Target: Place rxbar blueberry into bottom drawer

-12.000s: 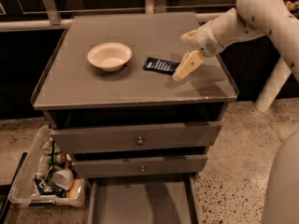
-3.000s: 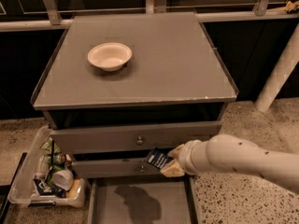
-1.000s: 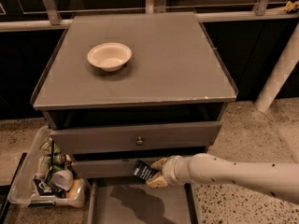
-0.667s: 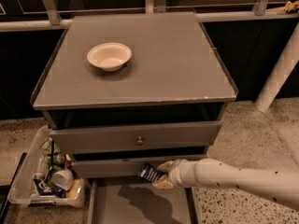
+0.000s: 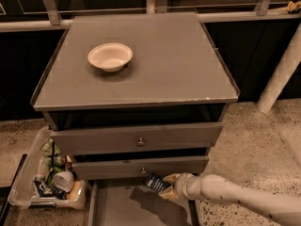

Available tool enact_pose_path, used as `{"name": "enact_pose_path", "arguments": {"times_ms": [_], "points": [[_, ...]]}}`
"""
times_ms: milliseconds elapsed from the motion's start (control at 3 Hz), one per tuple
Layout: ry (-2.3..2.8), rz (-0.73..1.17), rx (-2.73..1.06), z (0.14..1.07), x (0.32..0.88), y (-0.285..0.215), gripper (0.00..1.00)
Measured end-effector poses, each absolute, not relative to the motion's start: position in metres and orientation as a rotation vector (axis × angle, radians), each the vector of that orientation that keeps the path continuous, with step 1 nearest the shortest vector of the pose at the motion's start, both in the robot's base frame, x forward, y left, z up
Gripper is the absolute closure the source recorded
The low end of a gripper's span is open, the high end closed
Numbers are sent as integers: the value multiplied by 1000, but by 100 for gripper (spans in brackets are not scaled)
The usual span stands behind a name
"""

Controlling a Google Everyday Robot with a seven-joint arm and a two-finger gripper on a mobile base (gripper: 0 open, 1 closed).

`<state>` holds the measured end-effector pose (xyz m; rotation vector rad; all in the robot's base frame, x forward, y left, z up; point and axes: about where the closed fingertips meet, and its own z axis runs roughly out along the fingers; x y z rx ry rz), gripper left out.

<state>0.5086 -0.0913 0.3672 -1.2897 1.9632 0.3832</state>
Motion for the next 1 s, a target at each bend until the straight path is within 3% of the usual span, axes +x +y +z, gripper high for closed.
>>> {"name": "enact_pose_path", "arguments": {"times_ms": [1000], "points": [[1951, 450, -1253, 295, 510, -77, 100]]}}
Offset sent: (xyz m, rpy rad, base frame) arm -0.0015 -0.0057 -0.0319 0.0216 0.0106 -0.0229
